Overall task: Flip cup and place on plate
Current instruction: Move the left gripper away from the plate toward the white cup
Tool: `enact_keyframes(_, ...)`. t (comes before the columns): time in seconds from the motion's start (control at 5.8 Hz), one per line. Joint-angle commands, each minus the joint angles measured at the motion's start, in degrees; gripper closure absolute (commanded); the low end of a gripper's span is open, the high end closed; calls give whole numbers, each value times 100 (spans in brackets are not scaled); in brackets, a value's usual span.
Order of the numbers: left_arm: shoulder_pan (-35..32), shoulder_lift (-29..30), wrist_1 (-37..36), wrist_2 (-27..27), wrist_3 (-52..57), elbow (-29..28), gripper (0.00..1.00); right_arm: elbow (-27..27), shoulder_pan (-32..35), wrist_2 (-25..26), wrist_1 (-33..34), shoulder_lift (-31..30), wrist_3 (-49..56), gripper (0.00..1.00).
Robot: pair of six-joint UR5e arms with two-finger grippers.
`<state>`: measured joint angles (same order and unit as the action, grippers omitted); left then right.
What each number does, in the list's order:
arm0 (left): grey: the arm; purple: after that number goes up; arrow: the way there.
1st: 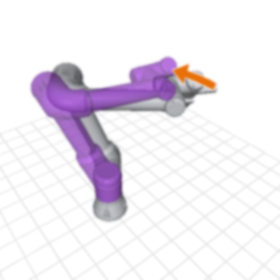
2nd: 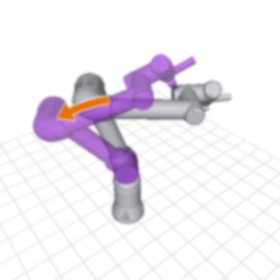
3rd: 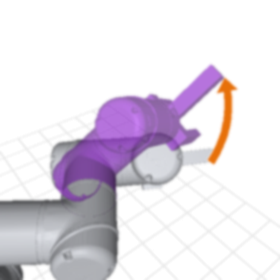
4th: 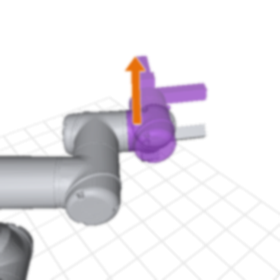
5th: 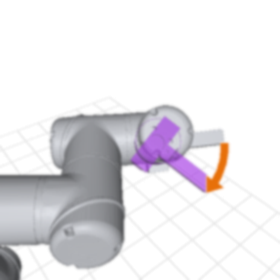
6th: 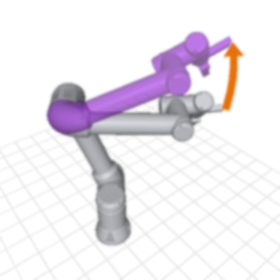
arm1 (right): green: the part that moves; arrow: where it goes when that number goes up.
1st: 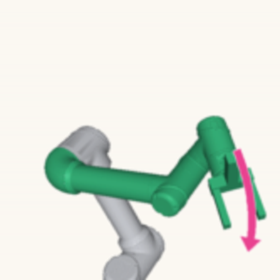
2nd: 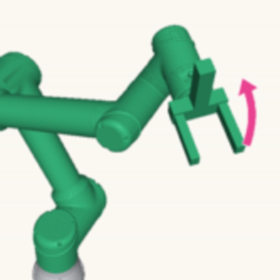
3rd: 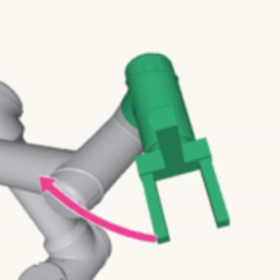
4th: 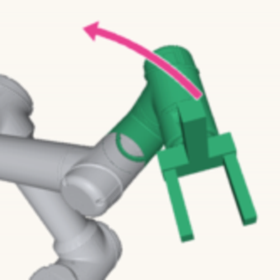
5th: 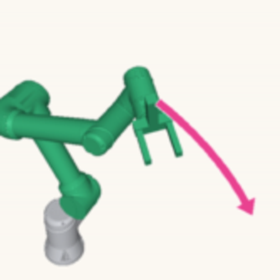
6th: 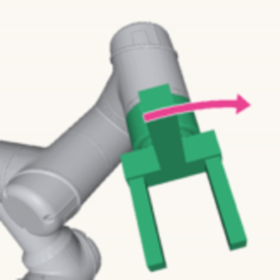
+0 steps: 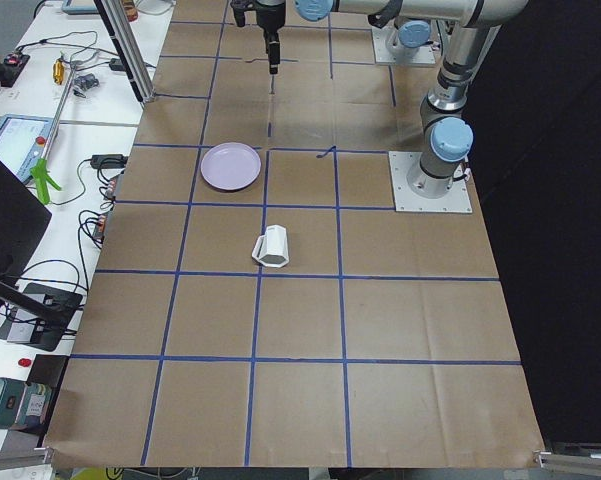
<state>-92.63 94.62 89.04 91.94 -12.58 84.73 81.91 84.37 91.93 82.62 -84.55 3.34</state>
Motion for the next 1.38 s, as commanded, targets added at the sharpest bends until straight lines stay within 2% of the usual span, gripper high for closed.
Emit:
enact_keyframes(0.0, 0, 3, -27, -1, -8, -9, 1, 0, 0, 0, 0, 0, 0, 0)
enact_keyframes(0.52, 26, -128, 104, -18, -34, 26, 1, 0, 0, 0, 0, 0, 0, 0)
enact_keyframes(0.86, 402, -164, 149, 51, 288, 18, 1, 0, 0, 0, 0, 0, 0, 0)
enact_keyframes(1.21, 2108, -76, 140, -44, 2100, -149, 1, 0, 0, 0, 0, 0, 0, 0)
